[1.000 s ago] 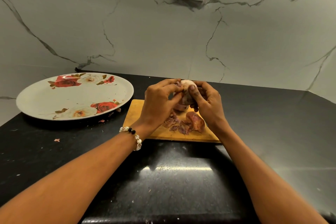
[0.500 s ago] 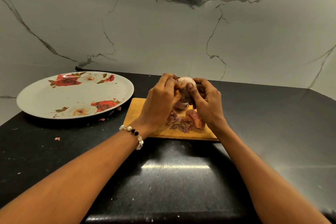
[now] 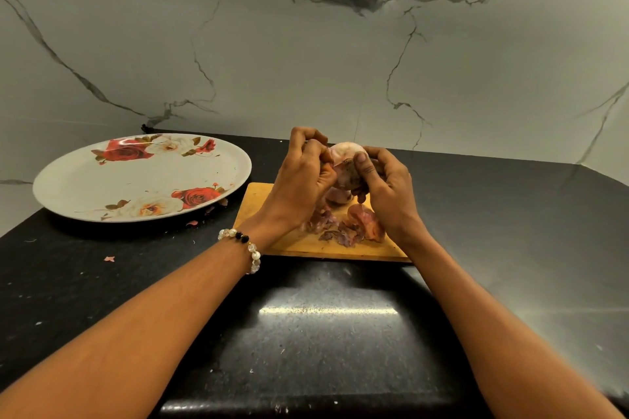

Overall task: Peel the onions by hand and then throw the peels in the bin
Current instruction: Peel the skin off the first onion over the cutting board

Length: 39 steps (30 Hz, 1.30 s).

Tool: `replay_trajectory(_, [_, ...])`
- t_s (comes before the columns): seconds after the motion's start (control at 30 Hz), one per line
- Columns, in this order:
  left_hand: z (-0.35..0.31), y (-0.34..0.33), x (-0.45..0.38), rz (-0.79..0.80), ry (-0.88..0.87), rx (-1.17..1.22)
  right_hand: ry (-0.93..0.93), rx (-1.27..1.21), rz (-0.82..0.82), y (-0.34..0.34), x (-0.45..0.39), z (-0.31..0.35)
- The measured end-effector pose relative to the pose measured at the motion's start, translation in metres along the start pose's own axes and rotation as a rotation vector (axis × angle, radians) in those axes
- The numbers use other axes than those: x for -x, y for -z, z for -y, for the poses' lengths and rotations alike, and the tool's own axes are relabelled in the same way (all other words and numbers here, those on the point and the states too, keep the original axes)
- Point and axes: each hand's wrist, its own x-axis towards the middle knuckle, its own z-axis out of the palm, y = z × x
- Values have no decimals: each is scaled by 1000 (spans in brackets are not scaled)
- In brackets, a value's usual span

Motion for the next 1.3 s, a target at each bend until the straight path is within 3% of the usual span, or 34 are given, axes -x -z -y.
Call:
replay_trajectory(0.3, [1,3,0,-76,-37,107,11,10,15,3,-1,4])
replay_trajectory(0.5, [-1,10,3,-64,-189,-55,46,61,12,-1,0,9])
replay_trajectory(0.73, [-4,8,6,-50,-235,-188,70,102,-12,-6,3,14])
replay_trajectory(1.1, [-4,8,1,-29,-136,-155,94,96,-4,-5,2,19])
replay_trajectory(1.3, [-1,2,-4,-104,148,44,8,16,-14,-4,0,15])
